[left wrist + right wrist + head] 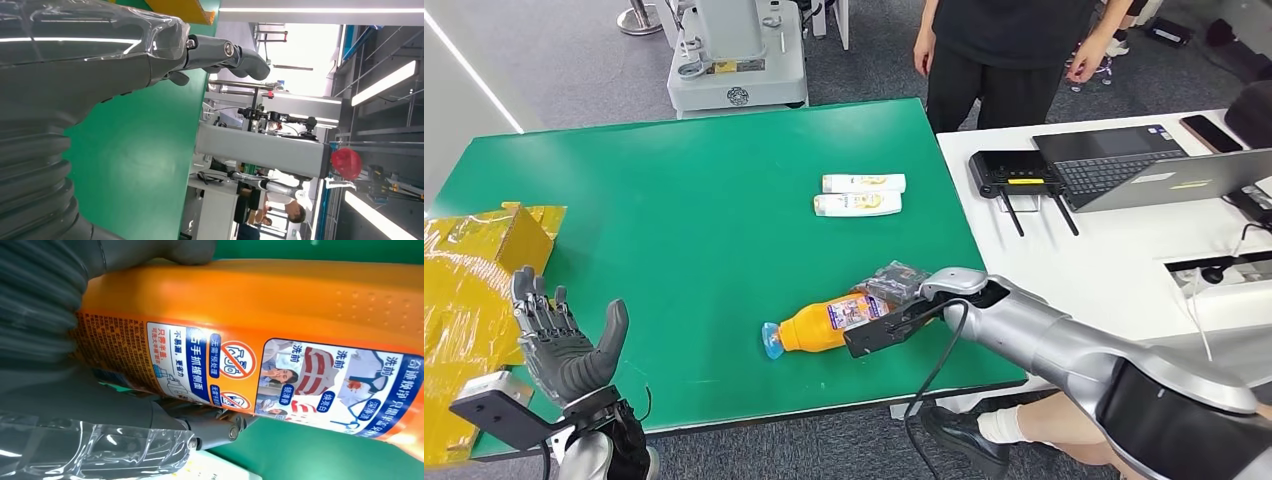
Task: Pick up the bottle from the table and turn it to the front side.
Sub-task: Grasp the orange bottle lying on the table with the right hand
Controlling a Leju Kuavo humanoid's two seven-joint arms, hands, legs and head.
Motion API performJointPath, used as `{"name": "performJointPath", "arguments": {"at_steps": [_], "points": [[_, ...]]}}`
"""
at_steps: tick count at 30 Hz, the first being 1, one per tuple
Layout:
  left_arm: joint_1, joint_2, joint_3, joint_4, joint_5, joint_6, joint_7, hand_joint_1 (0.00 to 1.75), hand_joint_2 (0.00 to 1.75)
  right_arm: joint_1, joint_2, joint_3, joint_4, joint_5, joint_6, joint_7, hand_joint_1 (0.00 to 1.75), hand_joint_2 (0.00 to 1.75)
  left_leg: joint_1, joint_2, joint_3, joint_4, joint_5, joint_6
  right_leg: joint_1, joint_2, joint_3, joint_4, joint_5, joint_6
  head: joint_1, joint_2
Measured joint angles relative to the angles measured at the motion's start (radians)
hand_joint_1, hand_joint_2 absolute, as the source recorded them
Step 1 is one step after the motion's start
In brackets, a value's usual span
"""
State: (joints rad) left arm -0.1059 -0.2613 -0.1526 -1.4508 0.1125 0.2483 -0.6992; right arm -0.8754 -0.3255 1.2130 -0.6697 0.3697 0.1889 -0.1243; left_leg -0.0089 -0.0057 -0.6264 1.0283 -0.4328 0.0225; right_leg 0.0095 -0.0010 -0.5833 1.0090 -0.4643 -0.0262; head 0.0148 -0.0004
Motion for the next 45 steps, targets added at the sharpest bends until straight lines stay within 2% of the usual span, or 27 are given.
{"name": "performJointPath", "arguments": {"at_steps": [11,14,17,21,25,31,37,39,43,45], "points": [[0.000,0.000,0.000,0.000,-0.002,0.000,0.000,0.00,1.75,0.011,0.014,-0.016,0.013,-0.002,-0.014,-0.005,1.75,1.75,0.000,0.000,0.000,0.000,0.000,0.000,0.000,0.000,0.000,0.000,0.000,0.000,0.000,0.000],[0.000,-0.001,0.000,0.000,-0.002,-0.001,0.000,0.00,1.75,0.025,0.015,-0.039,0.009,-0.012,-0.051,-0.006,1.75,1.75,0.000,0.000,0.000,0.000,0.000,0.000,0.000,0.000,0.000,0.000,0.000,0.000,0.000,0.000],[0.000,-0.002,0.000,0.000,0.002,-0.003,0.000,0.00,1.75,0.062,0.016,-0.092,-0.018,-0.035,-0.144,-0.019,1.75,1.75,0.000,0.000,0.000,0.000,0.000,0.000,0.000,0.000,0.000,0.000,0.000,0.000,0.000,0.000],[-0.002,-0.003,-0.009,0.005,-0.004,0.004,0.000,0.00,1.75,0.156,0.024,-0.204,-0.104,-0.052,-0.300,-0.071,1.75,1.75,0.000,-0.001,-0.001,0.000,-0.001,0.000,0.000,0.000,-0.001,0.000,-0.001,0.000,0.000,0.000],[-0.007,-0.001,-0.023,0.014,-0.028,0.031,0.000,0.00,1.75,0.253,0.057,-0.325,-0.190,-0.031,-0.420,-0.132,1.75,1.75,0.001,-0.001,-0.001,0.000,-0.001,0.000,0.000,0.000,-0.001,0.000,-0.001,0.000,0.000,0.000],[-0.006,0.013,-0.026,0.030,-0.045,0.056,0.000,0.00,1.75,0.448,0.104,-0.485,-0.344,0.029,-0.554,-0.198,1.75,1.75,0.001,-0.001,-0.001,-0.001,-0.001,-0.001,0.001,-0.001,-0.001,0.000,-0.002,0.000,0.000,0.000],[-0.012,0.024,-0.037,0.045,-0.064,0.058,0.000,0.00,1.75,0.590,0.173,-0.596,-0.447,-0.007,-0.645,-0.306,1.75,1.75,0.000,-0.001,-0.001,-0.001,-0.001,-0.001,0.000,0.000,-0.002,0.000,-0.002,0.000,0.000,0.000],[-0.020,0.026,-0.051,0.049,-0.030,0.022,0.003,0.00,1.75,0.607,0.193,-0.614,-0.459,-0.029,-0.636,-0.324,1.75,1.75,0.000,-0.001,-0.001,-0.001,-0.001,-0.001,0.000,0.000,-0.002,0.000,-0.002,0.000,0.000,0.000],[-0.028,0.037,-0.079,0.056,0.071,-0.134,0.021,0.00,1.75,0.629,0.221,-0.625,-0.463,-0.040,-0.601,-0.330,1.75,1.75,0.000,0.000,-0.001,-0.001,-0.001,-0.001,0.000,0.000,-0.002,0.000,-0.002,0.000,0.000,0.000],[-0.030,0.043,-0.086,0.059,0.087,-0.183,0.029,0.00,1.75,0.638,0.227,-0.625,-0.462,-0.034,-0.595,-0.329,1.75,1.75,0.000,0.000,-0.001,-0.001,-0.001,-0.001,0.000,0.000,-0.002,0.000,-0.002,0.000,0.000,0.000]]}}
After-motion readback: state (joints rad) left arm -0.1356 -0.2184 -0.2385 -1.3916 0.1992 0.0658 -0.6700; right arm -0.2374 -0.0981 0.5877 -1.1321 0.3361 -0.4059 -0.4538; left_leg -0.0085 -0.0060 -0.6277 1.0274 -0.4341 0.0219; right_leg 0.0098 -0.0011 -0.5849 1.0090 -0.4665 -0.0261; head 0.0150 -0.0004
